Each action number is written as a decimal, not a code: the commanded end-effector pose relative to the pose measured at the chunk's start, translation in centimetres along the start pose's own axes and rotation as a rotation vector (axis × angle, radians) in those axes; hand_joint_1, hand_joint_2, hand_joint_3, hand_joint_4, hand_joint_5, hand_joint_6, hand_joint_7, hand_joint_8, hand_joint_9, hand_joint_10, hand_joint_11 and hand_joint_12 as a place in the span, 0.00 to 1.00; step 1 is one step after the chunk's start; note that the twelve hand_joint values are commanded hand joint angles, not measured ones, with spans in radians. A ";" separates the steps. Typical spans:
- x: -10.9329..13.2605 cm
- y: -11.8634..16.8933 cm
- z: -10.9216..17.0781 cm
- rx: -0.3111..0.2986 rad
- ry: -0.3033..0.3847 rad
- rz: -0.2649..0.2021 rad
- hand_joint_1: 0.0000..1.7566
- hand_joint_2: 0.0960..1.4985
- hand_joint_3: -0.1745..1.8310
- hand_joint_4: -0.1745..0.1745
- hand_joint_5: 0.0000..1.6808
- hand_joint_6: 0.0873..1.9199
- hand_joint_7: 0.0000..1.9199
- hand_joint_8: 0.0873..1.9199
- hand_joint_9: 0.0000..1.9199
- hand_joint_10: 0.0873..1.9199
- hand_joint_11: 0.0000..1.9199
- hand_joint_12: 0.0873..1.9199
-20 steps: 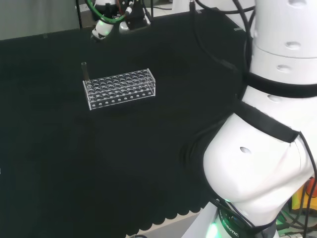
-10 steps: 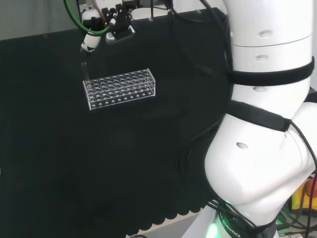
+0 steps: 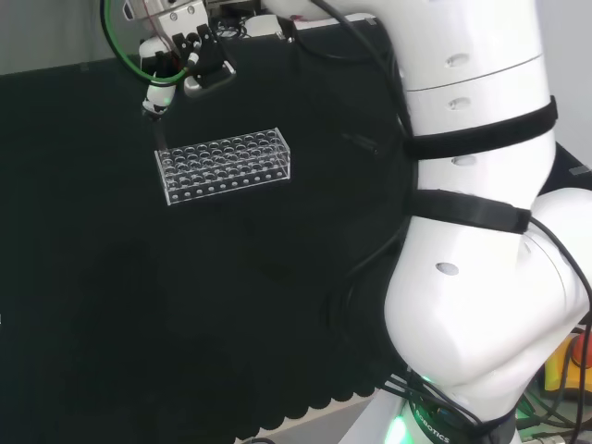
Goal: Pick up the test tube.
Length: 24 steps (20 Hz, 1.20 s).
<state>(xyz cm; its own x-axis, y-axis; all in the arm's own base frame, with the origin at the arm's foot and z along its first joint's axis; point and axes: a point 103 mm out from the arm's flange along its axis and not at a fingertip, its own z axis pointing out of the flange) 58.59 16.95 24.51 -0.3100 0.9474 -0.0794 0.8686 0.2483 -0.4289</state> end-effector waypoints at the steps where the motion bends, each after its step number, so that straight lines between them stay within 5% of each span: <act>1: -0.1 1.9 1.3 0.029 -0.059 -0.001 0.43 0.49 0.33 0.04 0.27 0.31 0.38 0.44 0.33 0.39 0.09 0.78; 24: 0.0 5.0 5.0 0.094 -0.080 0.038 0.44 0.49 0.35 0.07 0.27 0.33 0.43 0.45 0.34 0.39 0.10 0.77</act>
<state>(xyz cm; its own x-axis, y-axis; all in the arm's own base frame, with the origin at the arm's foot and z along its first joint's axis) 61.13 17.11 18.26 -0.3225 0.9295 -0.1787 0.8388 0.1932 -0.5090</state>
